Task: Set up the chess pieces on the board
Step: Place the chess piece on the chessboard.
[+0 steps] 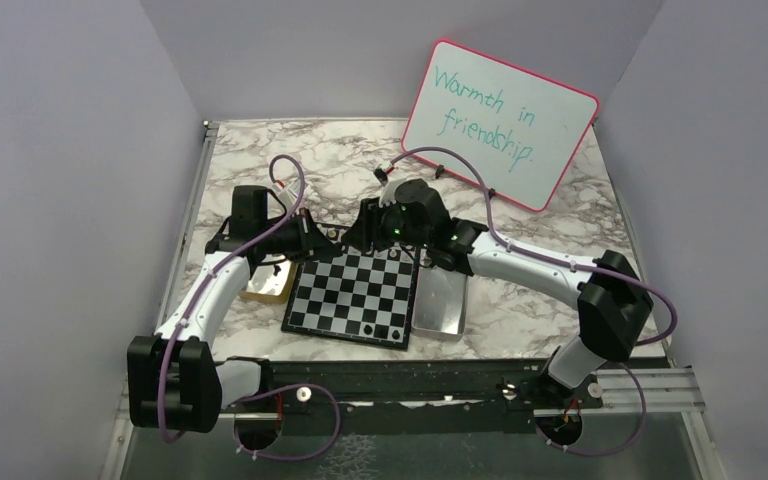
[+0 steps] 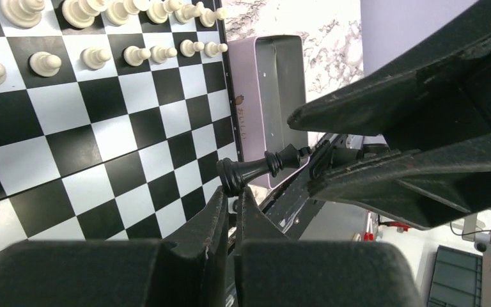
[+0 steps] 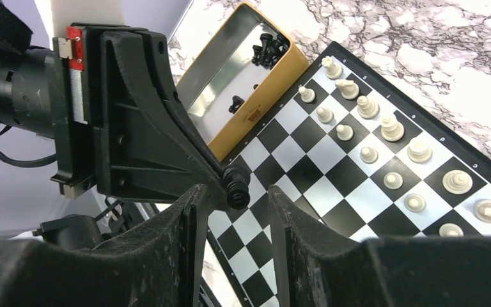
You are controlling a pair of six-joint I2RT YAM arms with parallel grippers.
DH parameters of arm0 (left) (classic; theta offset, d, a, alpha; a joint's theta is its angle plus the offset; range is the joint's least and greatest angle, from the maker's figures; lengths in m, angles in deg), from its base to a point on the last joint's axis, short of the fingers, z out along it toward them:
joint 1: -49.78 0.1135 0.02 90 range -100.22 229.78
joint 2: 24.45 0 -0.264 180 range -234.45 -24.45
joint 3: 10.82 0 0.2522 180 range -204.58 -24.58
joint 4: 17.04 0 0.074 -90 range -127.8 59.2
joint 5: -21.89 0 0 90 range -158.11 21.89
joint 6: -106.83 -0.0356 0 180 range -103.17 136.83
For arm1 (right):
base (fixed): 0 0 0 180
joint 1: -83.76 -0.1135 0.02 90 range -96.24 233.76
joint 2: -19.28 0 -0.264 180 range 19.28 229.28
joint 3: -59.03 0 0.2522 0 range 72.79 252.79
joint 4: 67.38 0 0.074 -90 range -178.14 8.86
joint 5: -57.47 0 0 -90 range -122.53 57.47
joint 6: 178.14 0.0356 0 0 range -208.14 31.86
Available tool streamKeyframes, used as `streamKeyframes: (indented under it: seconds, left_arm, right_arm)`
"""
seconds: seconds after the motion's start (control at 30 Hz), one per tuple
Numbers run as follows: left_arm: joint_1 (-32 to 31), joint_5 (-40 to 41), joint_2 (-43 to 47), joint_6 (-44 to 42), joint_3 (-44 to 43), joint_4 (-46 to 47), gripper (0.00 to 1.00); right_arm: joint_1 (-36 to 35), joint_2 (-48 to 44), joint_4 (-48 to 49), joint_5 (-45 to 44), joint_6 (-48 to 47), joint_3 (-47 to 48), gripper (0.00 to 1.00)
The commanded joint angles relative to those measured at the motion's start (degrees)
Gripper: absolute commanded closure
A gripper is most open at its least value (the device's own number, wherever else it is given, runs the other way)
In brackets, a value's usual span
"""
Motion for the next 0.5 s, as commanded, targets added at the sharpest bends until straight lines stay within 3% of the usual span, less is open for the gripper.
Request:
streamKeyframes:
  seconds: [0.0, 0.23, 0.4, 0.47]
  left_arm:
    - [-0.7, -3.2, 1.6, 0.6, 0.9, 2.3, 0.97]
    - [-1.2, -3.6, 1.4, 1.4, 1.3, 3.2, 0.97]
    - [-1.5, -3.7, 1.6, 3.2, 1.5, 4.8, 0.97]
    - [-1.6, -3.6, 1.7, 4.0, 1.6, 5.3, 0.97]
  right_arm:
    - [-0.2, 0.7, 0.8, -0.3, -1.1, 1.2, 0.57]
    - [-0.2, 1.7, 2.2, 1.9, -1.1, 1.2, 0.72]
    - [-0.1, 1.5, 2.6, 2.4, -0.6, 0.3, 0.73]
    - [-0.2, 1.1, 2.7, 2.0, -0.6, -0.1, 0.79]
